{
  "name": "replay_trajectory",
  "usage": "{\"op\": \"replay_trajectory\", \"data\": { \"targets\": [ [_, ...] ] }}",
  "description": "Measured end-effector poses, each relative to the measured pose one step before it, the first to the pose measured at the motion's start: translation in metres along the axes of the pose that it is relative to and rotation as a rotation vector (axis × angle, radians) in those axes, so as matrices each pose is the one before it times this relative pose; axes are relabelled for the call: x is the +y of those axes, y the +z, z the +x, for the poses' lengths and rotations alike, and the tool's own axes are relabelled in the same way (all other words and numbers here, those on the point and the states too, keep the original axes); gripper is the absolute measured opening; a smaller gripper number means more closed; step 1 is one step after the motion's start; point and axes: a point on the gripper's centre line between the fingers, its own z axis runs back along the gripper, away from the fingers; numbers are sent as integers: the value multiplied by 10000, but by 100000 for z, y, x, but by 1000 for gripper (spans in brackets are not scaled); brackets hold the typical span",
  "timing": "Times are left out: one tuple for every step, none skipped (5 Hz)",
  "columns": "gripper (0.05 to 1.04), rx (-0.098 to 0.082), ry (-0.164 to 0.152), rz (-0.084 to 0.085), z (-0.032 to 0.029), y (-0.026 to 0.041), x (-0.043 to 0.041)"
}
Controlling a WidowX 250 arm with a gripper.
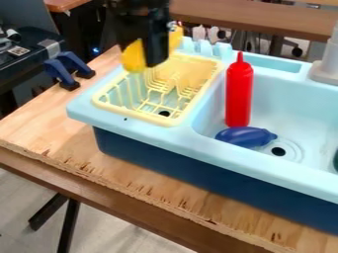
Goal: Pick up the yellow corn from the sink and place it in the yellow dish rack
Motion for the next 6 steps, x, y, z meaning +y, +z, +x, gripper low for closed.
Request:
{"op": "replay_trajectory", "data": {
  "targets": [
    [692, 371, 191, -211, 431, -2947, 2734],
    [692, 290, 34, -476, 874, -2535, 1733],
    [692, 310, 110, -19, 763, -2538, 1079],
    [691, 118, -111, 247, 724, -293, 454],
    [756, 451, -148, 75, 263, -187, -704],
    [924, 204, 25, -63, 123, -36, -772]
  ]
}}
